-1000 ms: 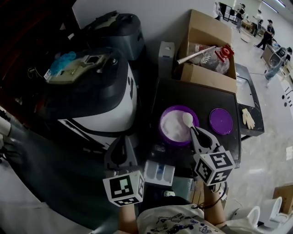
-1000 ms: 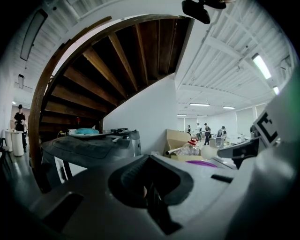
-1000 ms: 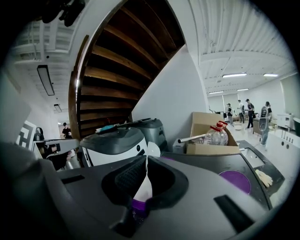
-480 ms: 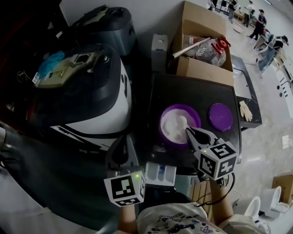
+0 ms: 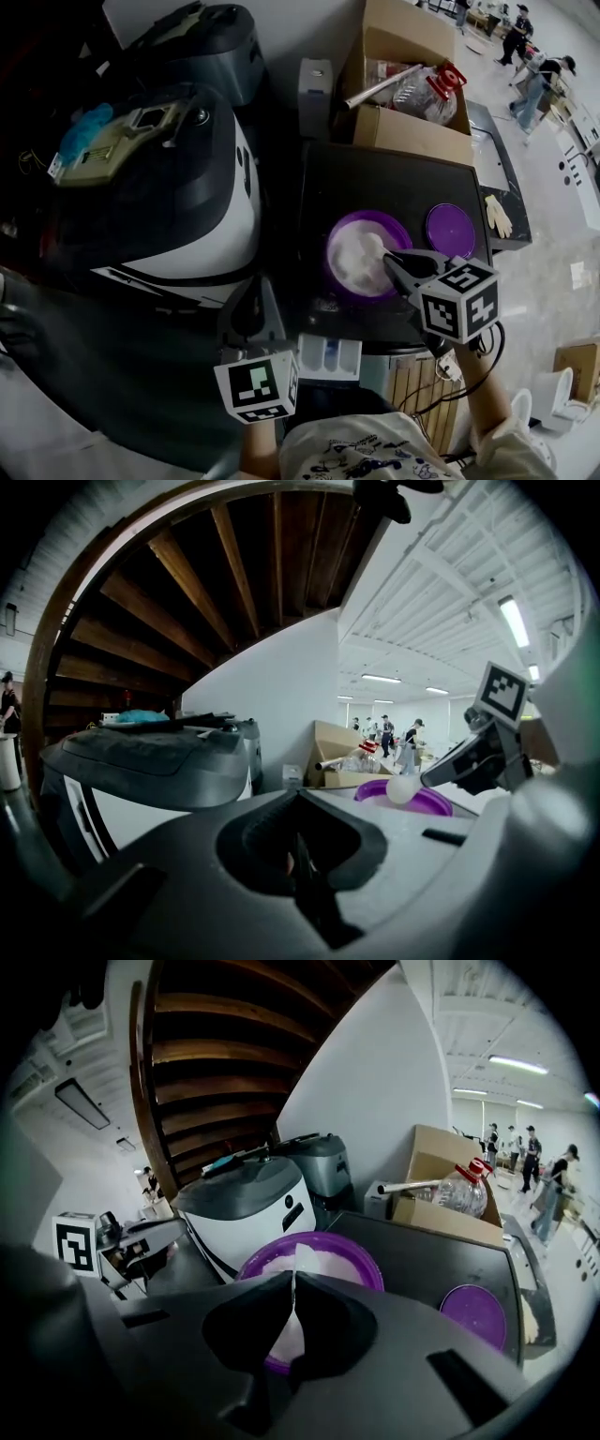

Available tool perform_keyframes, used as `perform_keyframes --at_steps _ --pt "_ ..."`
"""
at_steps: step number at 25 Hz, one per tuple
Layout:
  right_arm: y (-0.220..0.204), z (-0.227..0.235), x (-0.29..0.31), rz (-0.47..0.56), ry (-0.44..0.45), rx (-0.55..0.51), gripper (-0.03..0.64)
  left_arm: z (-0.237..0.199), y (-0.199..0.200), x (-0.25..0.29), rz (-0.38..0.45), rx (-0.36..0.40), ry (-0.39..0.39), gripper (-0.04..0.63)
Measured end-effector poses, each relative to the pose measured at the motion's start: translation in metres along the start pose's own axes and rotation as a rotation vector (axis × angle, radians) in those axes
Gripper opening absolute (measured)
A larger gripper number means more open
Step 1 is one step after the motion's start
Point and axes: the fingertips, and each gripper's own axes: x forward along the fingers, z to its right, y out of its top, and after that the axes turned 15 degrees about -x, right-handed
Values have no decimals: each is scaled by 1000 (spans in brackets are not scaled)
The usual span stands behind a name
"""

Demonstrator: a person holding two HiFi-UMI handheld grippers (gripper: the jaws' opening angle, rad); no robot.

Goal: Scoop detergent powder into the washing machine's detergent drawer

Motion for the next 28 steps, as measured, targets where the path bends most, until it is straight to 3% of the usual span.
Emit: perform_keyframes --at_steps 12,28 --pt "-14 12 18 -188 21 -181 21 0 -9 19 -43 11 -44 2" --pt "-18 7 33 -276 96 -236 21 -2 -16 30 -70 2 -56 2"
